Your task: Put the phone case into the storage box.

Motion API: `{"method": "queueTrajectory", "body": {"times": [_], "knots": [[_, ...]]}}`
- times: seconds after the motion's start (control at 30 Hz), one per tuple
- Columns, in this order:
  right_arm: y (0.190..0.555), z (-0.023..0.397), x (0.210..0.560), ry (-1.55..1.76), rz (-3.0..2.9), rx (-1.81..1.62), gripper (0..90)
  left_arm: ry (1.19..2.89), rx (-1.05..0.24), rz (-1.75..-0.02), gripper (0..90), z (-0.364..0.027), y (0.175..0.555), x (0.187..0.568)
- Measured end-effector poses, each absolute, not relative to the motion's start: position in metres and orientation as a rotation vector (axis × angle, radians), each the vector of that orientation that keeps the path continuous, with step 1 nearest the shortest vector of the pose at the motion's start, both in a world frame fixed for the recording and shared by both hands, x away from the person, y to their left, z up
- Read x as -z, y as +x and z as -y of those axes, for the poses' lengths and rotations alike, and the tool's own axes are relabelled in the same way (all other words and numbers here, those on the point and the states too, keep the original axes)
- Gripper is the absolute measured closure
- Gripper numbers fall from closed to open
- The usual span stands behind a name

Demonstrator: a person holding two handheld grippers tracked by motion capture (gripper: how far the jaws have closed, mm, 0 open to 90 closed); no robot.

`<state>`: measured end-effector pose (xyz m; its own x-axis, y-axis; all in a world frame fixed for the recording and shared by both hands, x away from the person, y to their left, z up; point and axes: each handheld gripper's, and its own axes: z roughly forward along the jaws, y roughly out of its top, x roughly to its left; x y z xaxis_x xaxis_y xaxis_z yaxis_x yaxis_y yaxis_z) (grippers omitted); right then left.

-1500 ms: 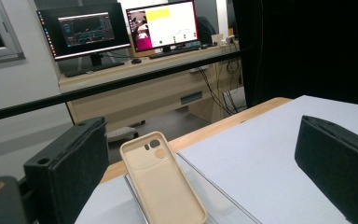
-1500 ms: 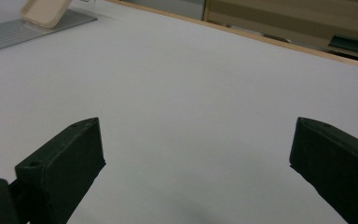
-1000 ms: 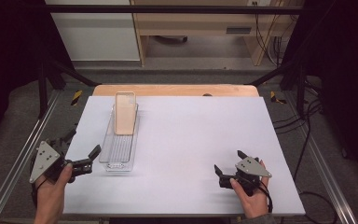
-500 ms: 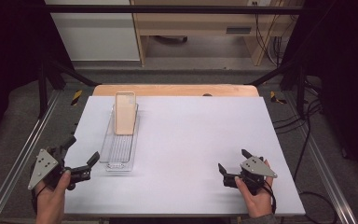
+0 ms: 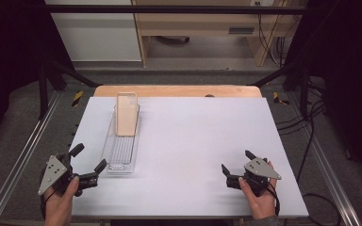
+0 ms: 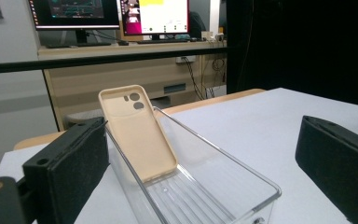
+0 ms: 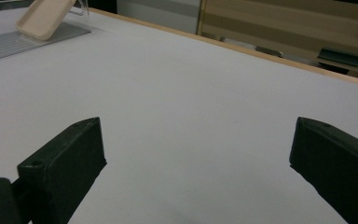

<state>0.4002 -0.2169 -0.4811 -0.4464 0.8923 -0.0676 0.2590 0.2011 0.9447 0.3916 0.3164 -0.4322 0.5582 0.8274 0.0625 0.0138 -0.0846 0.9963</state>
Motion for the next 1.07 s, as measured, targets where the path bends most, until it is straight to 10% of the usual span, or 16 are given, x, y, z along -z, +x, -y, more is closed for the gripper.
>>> {"method": "queueTrajectory", "body": {"times": [1.07], "knots": [[0.406, 0.246, 0.486, 1.074, -1.713, -1.396, 4.2, 1.500, -0.763, -0.780, 2.4, -0.315, 0.386, 0.455]]}}
